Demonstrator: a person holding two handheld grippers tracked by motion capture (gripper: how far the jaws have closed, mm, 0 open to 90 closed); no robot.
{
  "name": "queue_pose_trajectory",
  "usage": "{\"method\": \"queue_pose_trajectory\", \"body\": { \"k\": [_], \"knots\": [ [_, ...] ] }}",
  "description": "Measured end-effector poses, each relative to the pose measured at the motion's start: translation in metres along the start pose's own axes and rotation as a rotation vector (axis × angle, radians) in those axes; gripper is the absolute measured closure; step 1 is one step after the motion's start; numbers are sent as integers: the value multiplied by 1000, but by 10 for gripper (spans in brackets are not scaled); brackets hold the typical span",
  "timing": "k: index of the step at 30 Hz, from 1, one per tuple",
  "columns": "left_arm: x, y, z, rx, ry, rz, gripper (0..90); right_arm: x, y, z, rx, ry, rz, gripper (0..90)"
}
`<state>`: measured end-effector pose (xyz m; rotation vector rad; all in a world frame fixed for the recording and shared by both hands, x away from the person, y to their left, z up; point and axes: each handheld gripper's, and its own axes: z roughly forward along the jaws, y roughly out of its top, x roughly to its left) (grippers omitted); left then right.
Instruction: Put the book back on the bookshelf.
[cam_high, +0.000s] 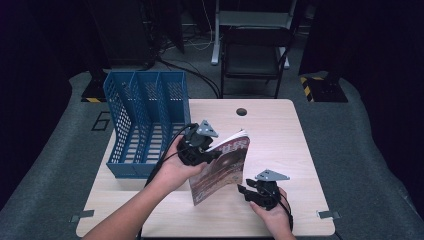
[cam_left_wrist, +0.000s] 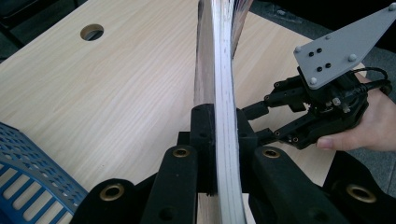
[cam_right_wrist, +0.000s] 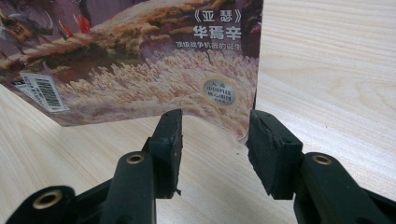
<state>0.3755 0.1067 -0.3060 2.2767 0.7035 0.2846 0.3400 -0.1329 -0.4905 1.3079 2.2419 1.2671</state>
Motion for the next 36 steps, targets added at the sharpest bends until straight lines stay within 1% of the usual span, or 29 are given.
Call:
{"method": "queue_pose_trajectory", "body": {
  "k": [7, 10, 11, 13, 17, 19, 20, 21, 25, 27, 35, 36],
  "knots": [
    [1, 2, 0, 18, -4, 2, 839, 0, 0, 0, -1, 0, -9, 552],
    [0, 4, 0, 23, 2, 4, 840, 0, 0, 0, 0, 2, -11, 552],
    [1, 4, 0, 26, 5, 11, 839, 0, 0, 0, -1, 2, -9, 552],
    [2, 5, 0, 29, 9, 8, 840, 0, 0, 1, 0, 0, -10, 552],
    [4, 6, 0, 35, 8, -10, 840, -1, 0, 0, 1, 0, -10, 551],
    [5, 6, -1, 37, 17, -10, 840, -1, 0, 0, 1, 1, -5, 552],
    [5, 6, -1, 36, 14, -19, 840, -1, 0, 0, 1, 1, -2, 552],
    [6, 7, -2, 40, 21, -8, 840, -1, 0, 0, 0, 1, -2, 551],
    [7, 8, -6, 43, 28, -19, 840, -1, 0, 0, 0, 0, -3, 551],
    [9, 8, -9, 41, 33, -13, 840, -1, 0, 0, 1, 0, -3, 552],
    [15, 12, -24, 31, 32, -23, 840, -1, 0, 0, 0, -2, -3, 551],
    [16, 13, -25, 27, 33, -27, 840, -1, 0, 0, 1, -2, -9, 552]
  ]
}}
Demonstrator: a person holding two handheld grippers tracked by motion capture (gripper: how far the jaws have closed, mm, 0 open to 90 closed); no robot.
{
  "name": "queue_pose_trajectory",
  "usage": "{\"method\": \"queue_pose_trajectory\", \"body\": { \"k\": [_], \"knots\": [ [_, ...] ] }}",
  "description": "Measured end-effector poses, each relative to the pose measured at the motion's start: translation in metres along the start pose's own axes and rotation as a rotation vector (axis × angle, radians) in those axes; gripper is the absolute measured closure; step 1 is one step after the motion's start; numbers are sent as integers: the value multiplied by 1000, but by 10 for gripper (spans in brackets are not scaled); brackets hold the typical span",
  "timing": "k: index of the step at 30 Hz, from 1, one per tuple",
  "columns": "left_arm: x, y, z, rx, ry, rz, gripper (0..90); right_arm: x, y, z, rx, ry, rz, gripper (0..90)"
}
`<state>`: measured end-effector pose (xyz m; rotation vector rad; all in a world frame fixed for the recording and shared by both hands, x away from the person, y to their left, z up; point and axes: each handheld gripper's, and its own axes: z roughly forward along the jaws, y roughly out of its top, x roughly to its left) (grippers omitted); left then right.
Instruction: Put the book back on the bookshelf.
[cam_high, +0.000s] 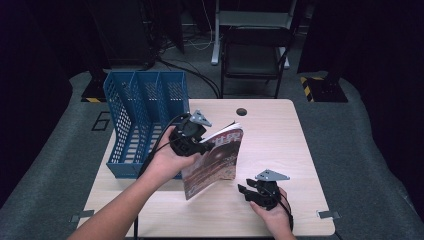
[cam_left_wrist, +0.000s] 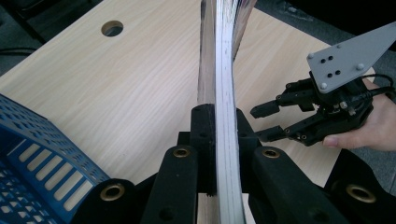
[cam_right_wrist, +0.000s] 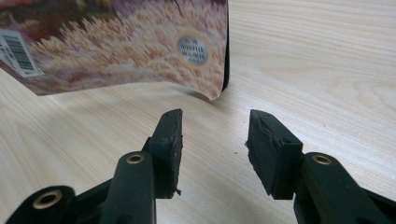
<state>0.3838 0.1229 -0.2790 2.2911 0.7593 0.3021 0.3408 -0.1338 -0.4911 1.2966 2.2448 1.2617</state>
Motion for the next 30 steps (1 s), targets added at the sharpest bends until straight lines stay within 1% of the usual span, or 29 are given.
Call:
{"method": "queue_pose_trajectory", "body": {
  "k": [3, 5, 8, 9, 10, 22, 26, 30],
  "knots": [
    [1, 2, -5, -3, 3, -3, 840, 0, 0, 0, 1, 0, -1, 551],
    [2, 3, -8, -5, 6, -3, 839, 0, 0, 1, 1, -16, -4, 551],
    [2, 5, -12, -6, 12, 0, 839, 1, 0, 0, 1, -10, 7, 551],
    [3, 5, -13, -8, 10, -2, 839, 0, 0, 0, 1, -11, 5, 551],
    [3, 6, -14, -10, 10, -5, 840, 0, 0, 0, 0, -1, -2, 551],
    [7, 14, -26, -21, 13, -18, 839, 0, -1, 1, 1, -1, 6, 551],
    [7, 17, -30, -21, 21, -5, 839, 0, -1, 1, 3, -5, 10, 551],
    [7, 19, -34, -28, 19, -16, 839, 0, -1, 1, 5, -7, 8, 552]
  ]
}}
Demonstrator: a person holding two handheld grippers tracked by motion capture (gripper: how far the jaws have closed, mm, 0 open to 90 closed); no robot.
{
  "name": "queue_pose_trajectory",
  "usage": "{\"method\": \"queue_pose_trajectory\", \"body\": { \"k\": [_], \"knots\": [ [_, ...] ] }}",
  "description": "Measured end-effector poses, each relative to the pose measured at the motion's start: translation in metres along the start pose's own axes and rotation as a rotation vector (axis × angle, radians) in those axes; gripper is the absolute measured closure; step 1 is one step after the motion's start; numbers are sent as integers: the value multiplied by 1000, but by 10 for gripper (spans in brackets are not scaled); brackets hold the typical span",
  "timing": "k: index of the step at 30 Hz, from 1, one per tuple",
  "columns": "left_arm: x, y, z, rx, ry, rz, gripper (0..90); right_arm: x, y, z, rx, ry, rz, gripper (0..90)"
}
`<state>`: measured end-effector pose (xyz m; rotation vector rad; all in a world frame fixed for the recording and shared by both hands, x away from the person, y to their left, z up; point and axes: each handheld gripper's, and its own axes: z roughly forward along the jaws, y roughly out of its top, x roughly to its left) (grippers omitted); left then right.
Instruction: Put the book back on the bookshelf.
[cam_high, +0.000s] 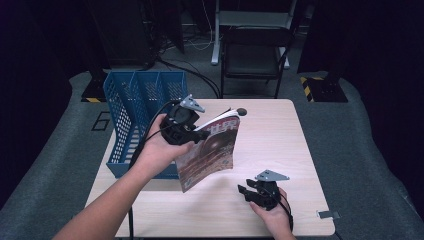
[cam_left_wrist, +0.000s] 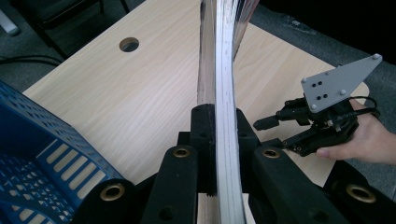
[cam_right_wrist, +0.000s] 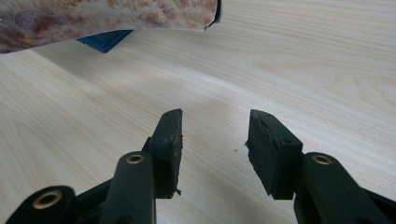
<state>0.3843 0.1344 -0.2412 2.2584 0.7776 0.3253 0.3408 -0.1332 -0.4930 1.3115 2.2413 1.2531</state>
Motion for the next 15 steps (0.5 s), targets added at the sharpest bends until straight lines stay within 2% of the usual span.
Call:
{"method": "queue_pose_trajectory", "body": {
  "k": [9, 15],
  "knots": [
    [2, 6, -9, -4, 6, 5, 839, 0, 0, 0, 3, 0, 6, 551],
    [2, 10, -18, -13, 13, 1, 839, -1, 0, 0, 0, -2, -7, 551]
  ]
}}
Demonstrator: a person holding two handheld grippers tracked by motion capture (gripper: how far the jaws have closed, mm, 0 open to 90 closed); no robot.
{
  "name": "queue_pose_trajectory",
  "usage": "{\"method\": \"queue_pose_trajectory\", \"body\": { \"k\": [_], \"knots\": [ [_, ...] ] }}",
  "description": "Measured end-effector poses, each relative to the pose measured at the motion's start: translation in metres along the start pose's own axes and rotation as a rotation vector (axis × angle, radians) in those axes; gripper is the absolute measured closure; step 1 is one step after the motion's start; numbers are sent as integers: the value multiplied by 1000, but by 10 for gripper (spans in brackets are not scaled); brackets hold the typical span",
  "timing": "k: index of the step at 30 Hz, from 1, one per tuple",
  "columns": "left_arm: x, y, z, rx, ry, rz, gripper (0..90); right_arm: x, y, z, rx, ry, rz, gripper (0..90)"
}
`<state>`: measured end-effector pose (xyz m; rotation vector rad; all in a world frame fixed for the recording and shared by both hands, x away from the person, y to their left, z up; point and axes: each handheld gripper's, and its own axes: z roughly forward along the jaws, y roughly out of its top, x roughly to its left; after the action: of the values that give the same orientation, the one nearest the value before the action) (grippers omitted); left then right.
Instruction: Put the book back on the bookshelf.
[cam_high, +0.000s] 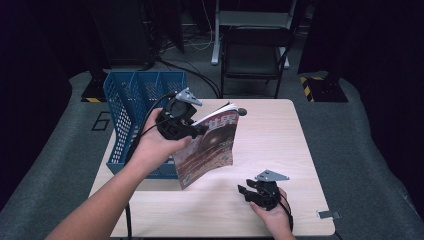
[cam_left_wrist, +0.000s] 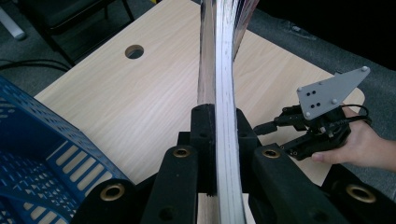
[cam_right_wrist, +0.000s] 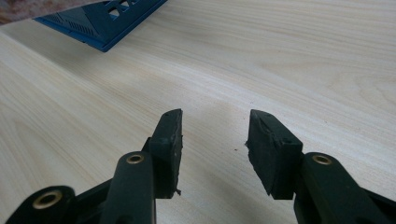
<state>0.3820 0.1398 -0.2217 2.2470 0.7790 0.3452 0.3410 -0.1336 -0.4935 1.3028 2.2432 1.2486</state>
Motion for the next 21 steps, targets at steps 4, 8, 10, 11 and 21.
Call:
{"method": "queue_pose_trajectory", "body": {
  "k": [4, 8, 10, 11, 21],
  "knots": [
    [1, 2, -6, -6, 1, -3, 839, 1, 0, -1, 3, -5, 0, 551],
    [3, 4, -13, -8, 6, -7, 840, 1, 0, 0, 8, -10, 7, 551],
    [5, 5, -15, -7, 9, -9, 840, 2, 0, 1, 8, -5, 14, 550],
    [5, 6, -17, -10, 10, -12, 840, 2, 0, 1, 9, -1, 14, 551],
    [12, 8, -31, -20, 37, -28, 840, 1, 0, 1, 2, -3, 4, 550]
  ]
}}
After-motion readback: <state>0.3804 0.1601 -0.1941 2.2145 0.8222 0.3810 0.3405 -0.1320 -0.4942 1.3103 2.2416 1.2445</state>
